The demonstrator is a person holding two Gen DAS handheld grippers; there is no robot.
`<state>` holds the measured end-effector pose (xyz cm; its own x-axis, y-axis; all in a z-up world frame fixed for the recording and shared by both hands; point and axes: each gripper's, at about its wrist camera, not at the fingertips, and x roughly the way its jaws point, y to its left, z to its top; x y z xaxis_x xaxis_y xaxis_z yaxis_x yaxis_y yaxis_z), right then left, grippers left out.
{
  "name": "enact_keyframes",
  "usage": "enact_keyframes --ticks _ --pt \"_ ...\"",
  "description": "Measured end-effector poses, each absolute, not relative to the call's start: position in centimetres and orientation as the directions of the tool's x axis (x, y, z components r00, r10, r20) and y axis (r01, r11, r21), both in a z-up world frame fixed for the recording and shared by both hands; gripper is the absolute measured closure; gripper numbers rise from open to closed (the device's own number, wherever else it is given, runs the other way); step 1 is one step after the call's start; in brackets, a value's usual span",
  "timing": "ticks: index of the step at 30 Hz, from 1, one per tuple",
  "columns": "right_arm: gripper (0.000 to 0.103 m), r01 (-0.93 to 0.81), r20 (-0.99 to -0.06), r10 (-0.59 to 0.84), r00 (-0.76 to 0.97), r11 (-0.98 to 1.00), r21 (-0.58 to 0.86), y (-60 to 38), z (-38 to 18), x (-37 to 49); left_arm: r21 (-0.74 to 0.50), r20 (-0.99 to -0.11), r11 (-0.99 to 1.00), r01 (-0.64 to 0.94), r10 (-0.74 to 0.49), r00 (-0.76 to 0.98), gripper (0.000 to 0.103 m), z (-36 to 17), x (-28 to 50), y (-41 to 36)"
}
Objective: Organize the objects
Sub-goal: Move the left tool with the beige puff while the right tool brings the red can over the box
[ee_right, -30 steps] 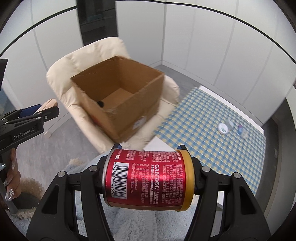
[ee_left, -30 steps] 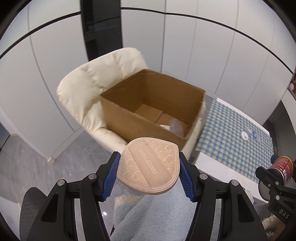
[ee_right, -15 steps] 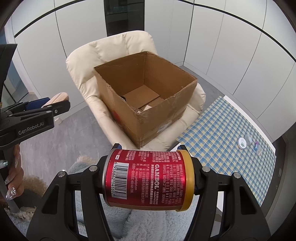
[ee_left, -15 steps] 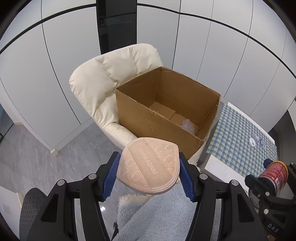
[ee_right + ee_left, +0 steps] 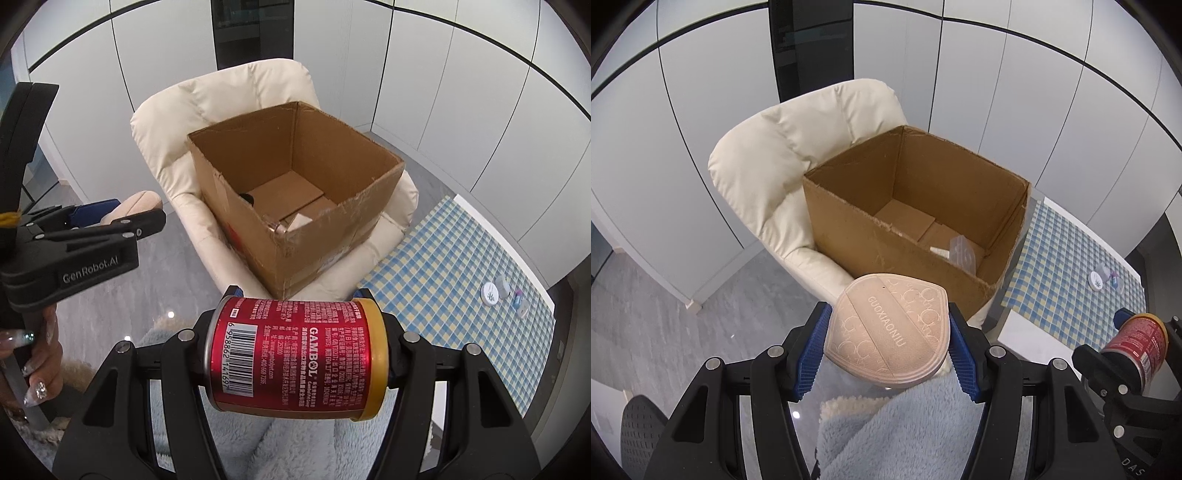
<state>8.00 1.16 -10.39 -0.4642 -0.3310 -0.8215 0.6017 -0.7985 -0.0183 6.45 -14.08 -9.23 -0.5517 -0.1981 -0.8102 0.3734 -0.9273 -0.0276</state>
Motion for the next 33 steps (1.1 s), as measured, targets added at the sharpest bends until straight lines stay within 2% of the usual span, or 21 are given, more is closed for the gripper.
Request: enact_keyframes --ticks 18,25,33 --pt "0.039 0.555 -0.783 -0.345 -0.517 -0.832 -0.001 -1.3 -10.0 -0.7 -0.044 -0.768 -0.907 0.42 -0.238 -0.595 0.041 -8.6 -1.7 -17.4" --pt "0.039 0.537 -0.785 -0.369 -0.498 -0.842 0.055 -3.2 -10.2 -5.6 -0.062 -0.795 -0.894 0.445 -0.225 -0.563 0.041 -10.6 -6.3 -19.3" --pt "0.039 0.562 -0.793 -0.362 -0.491 -0.827 0.029 -6.9 -11.5 -10.2 -0.058 -0.802 -0.887 0.457 -0.231 -0.55 0.041 -12.3 -10.6 -21.1"
